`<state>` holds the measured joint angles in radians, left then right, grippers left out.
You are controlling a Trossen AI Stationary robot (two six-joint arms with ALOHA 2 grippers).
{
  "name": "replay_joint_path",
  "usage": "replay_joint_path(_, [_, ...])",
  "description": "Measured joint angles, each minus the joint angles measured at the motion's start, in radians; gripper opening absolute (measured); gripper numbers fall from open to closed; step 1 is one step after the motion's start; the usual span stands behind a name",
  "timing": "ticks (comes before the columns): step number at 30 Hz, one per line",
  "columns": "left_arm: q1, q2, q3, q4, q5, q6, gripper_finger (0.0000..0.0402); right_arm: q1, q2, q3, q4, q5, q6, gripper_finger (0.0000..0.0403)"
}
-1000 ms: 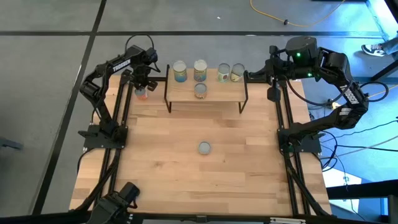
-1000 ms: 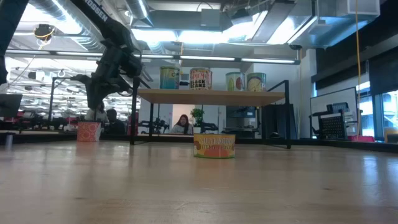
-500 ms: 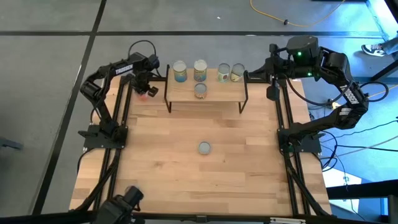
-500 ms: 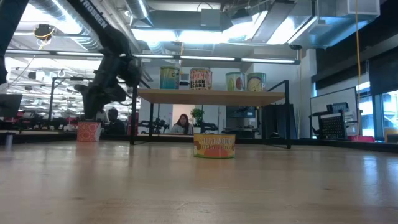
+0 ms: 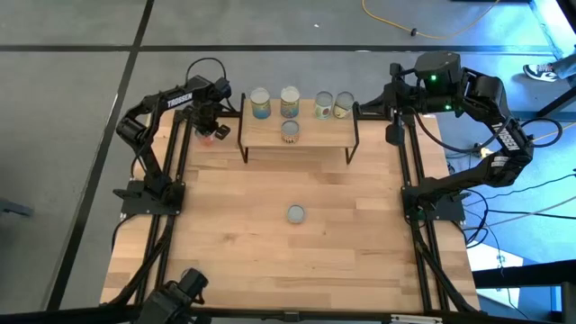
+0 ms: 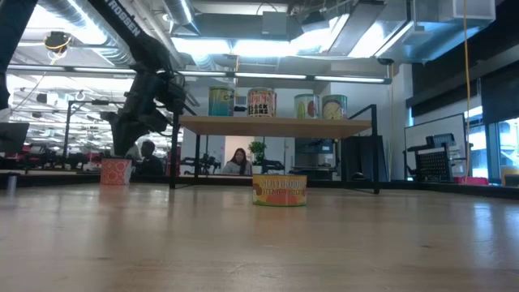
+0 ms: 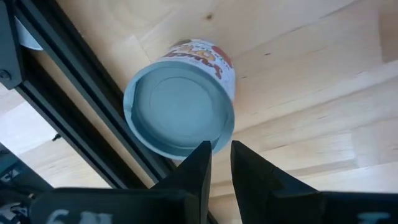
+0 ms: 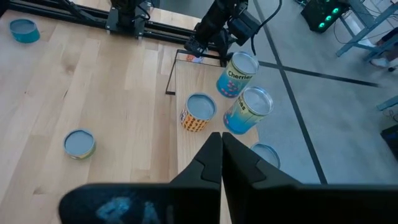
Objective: Pick and place cans onto a shelf
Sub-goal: Put the canned tomato sauce on the shelf
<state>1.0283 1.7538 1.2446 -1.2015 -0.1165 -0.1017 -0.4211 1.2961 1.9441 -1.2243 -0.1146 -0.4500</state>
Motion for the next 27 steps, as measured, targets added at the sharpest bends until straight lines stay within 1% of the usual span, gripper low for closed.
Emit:
replay_joint_path(6, [0.001, 0.000, -0.015, 0.024, 0.006, -0.020, 0.0053, 0.000, 0.000, 0.000, 0.000, 0.000, 0.000, 0.0005])
replay_joint_path(12, [0.001, 0.000, -0.061, 0.035, 0.005, -0.020, 0.0053, 0.000, 0.000, 0.000, 0.000, 0.001, 0.000, 0.0005])
replay_joint_path(17, [0.001, 0.001, -0.091, 0.053, -0.030, -0.019, 0.0053, 0.000, 0.000, 0.000, 0.000, 0.041, 0.000, 0.0005])
replay_joint_path(21, [0.001, 0.000, -0.097, 0.061, -0.037, -0.019, 0.0052, 0.000, 0.000, 0.000, 0.001, 0.043, 0.002, 0.0005])
replay_joint_path(24, [0.001, 0.000, -0.098, 0.063, -0.061, -0.019, 0.0040, 0.000, 0.000, 0.000, 0.001, 0.043, 0.002, 0.0005])
replay_joint_path(27, [0.001, 0.000, -0.099, 0.066, -0.100, -0.019, 0.0014, 0.000, 0.000, 0.000, 0.001, 0.043, 0.002, 0.0005])
